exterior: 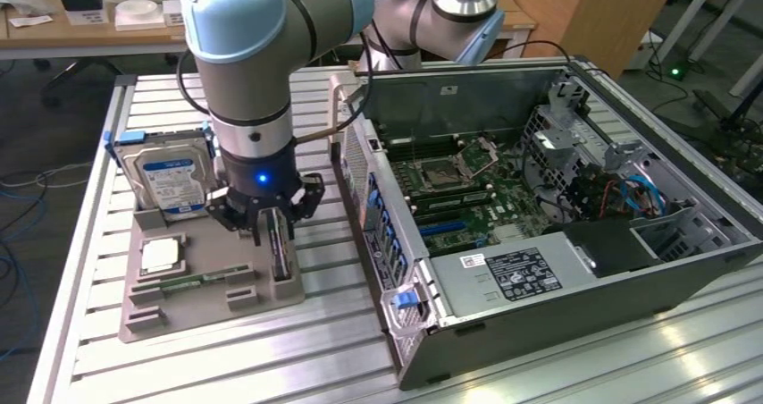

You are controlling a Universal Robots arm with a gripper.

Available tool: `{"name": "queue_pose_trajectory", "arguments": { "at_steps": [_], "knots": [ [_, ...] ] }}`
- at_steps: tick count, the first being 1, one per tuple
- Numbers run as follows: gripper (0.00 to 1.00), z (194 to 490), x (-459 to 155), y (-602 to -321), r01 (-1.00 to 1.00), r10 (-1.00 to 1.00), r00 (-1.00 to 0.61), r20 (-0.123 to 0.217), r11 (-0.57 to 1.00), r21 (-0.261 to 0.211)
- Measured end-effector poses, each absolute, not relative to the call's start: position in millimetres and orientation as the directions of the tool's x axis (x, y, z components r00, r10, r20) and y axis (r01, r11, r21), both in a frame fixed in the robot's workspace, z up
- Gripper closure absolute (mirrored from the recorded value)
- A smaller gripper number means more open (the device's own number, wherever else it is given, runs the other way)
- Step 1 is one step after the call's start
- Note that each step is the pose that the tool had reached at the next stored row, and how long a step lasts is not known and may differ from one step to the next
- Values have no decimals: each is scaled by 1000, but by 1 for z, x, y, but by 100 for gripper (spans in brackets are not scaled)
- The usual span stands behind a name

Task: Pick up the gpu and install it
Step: 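Pick up the gpu and move the gpu toward the slot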

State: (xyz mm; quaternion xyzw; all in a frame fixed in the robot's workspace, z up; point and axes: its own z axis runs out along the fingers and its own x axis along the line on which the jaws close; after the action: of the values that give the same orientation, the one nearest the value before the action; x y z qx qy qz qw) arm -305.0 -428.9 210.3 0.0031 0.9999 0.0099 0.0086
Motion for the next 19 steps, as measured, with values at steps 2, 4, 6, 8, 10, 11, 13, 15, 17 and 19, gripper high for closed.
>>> {"name": "queue_pose_trajectory", "arguments": {
  "at_steps": [2,4,6,8,10,11,13,15,17,19],
  "knots": [
    [50,210,-305,-429,6,6,-1000,-17,1000,19],
    [52,210,-305,-429,6,6,-1000,-17,1000,18],
    [58,210,-305,-429,6,6,-1000,-17,1000,16],
    [65,209,-305,-429,6,7,-1000,-17,1000,16],
    [65,209,-304,-429,6,7,-1000,-17,1000,15],
    [65,209,-304,-429,6,7,-1000,-17,1000,15],
    [65,209,-303,-429,6,6,-1000,-17,1000,16],
    [65,209,-303,-429,6,6,-1000,-17,1000,16],
    [65,209,-303,-429,6,7,-1000,-17,1000,15],
    [66,208,-303,-429,6,7,-1000,-17,1000,15]
  ]
}}
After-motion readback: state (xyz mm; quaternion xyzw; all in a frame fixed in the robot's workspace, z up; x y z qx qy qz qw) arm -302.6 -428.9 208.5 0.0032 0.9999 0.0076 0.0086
